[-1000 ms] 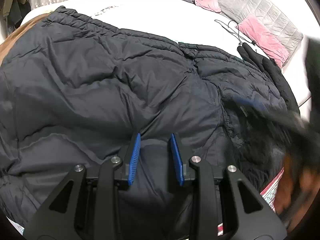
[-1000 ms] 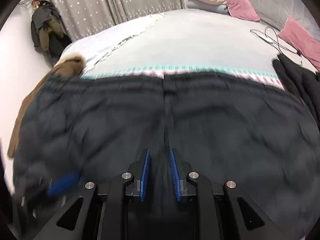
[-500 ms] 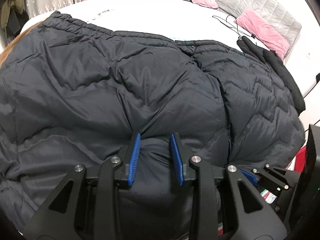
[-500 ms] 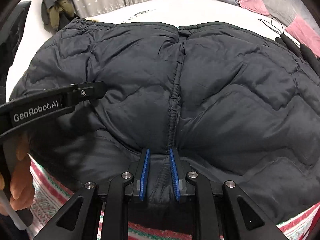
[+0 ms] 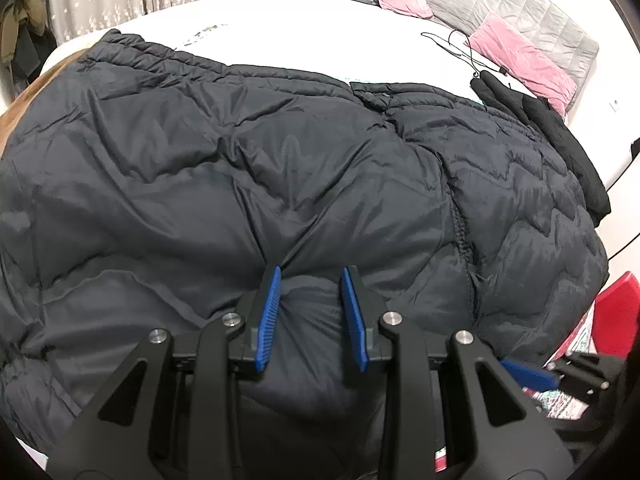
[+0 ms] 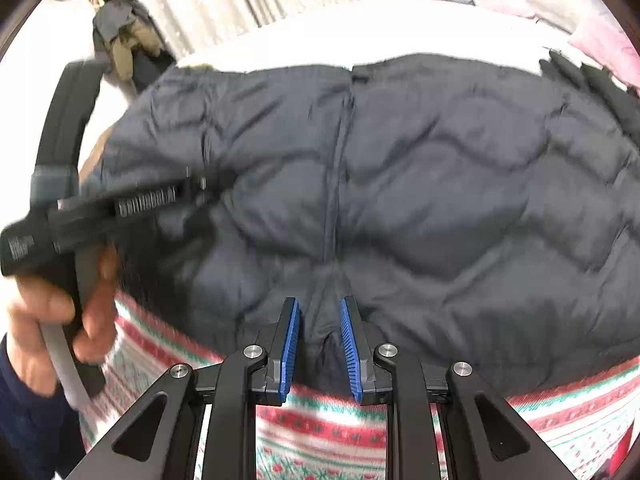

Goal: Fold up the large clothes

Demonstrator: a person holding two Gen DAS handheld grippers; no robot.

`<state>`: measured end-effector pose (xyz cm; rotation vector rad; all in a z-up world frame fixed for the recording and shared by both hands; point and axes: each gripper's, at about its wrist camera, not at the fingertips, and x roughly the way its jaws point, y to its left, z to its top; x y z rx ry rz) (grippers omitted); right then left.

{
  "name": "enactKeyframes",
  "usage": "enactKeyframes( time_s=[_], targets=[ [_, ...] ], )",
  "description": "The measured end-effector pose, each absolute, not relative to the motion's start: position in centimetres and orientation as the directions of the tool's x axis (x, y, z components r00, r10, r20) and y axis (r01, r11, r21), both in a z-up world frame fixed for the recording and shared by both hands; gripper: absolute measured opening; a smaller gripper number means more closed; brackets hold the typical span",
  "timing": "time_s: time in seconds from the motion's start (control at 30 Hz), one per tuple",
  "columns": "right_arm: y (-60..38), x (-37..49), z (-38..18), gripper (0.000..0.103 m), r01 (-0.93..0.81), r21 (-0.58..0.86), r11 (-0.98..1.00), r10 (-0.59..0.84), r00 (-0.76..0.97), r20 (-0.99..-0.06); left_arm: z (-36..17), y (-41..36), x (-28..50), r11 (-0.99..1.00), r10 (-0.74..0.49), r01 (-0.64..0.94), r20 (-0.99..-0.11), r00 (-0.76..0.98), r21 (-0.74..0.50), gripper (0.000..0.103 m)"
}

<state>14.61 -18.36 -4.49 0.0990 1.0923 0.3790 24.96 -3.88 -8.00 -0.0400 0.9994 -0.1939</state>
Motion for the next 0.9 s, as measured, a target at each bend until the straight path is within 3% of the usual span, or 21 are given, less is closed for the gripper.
enactKeyframes(
  time_s=[0.13, 0.3, 0.33, 0.43, 0.47, 0.73, 0.9],
  targets=[
    [-17.5, 15.2, -6.3, 0.021, -0.257, 0.234, 0.938, 0.326, 0.416, -0.849, -8.1, -4.2, 24.7, 0.985, -0.156, 0.148, -0.829, 0.537, -0.09, 0.034],
    [-19.9, 14.7, -4.2, 0.022, -0.23, 0.286, 0.93, 0.36, 0.429, -0.828, -7.7, -3.8, 24.4, 0.984, -0.164, 0.149, -0.828, 0.537, -0.098, 0.034],
    [-20.9, 14.5, -3.4, 0.027, -0.224, 0.287, 0.931, 0.36, 0.457, -0.813, -7.5, -3.6, 24.2, 0.983, -0.174, 0.144, -0.827, 0.535, -0.114, 0.034],
    [-25.3, 12.9, -1.0, 0.065, -0.147, 0.283, 0.948, 0.315, 0.569, -0.76, -6.6, -3.2, 23.8, 0.977, -0.213, 0.14, -0.816, 0.538, -0.163, 0.034],
    [-27.2, 12.5, -0.6, 0.071, -0.097, 0.293, 0.951, 0.291, 0.599, -0.746, -6.2, -3.5, 23.6, 0.974, -0.225, 0.152, -0.809, 0.543, -0.169, 0.034],
    [-39.9, 8.7, -1.7, 0.071, 0.263, 0.447, 0.855, 0.192, 0.641, -0.743, -5.3, -8.7, 22.8, 0.948, -0.261, 0.299, -0.795, 0.548, -0.105, 0.034],
    [-45.1, 7.6, -5.1, 0.071, 0.435, 0.604, 0.668, 0.277, 0.607, -0.744, -5.4, -11.5, 24.2, 0.942, -0.265, 0.322, -0.792, 0.55, -0.092, 0.034]
  ],
)
